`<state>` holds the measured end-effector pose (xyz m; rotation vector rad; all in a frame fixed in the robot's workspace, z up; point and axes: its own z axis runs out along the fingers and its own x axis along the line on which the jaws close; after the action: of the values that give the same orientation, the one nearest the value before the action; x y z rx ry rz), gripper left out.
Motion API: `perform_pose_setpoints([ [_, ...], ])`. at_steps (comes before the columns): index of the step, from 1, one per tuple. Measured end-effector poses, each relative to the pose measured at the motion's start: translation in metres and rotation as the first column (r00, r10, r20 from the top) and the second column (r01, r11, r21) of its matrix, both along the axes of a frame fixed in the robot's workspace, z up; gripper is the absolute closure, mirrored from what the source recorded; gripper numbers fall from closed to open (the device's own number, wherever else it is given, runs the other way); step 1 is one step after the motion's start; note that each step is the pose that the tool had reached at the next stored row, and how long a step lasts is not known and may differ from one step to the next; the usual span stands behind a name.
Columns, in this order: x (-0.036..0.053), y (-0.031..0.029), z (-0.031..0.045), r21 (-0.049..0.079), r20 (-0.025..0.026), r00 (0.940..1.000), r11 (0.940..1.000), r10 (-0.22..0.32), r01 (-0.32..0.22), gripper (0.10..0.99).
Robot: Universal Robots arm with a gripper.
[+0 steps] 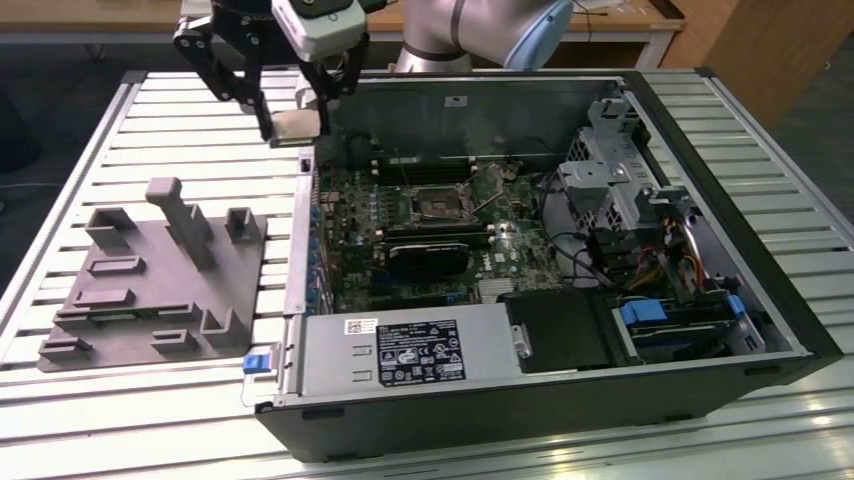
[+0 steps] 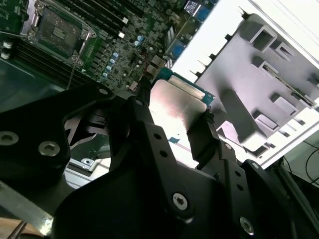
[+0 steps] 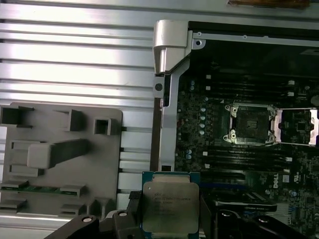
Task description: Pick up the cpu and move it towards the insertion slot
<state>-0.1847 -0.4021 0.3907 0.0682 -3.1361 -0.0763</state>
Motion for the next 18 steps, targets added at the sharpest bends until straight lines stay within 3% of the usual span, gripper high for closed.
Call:
perform_pose_setpoints([
  [11,0.0168,0.0037,-0.0002,0.000,0.0000,1.0000,1.0000,0.000,0.000,0.541],
  [18,0.0309,0.0129,-0.0002,0.000,-0.0001,1.0000,1.0000,0.000,0.000,0.541],
])
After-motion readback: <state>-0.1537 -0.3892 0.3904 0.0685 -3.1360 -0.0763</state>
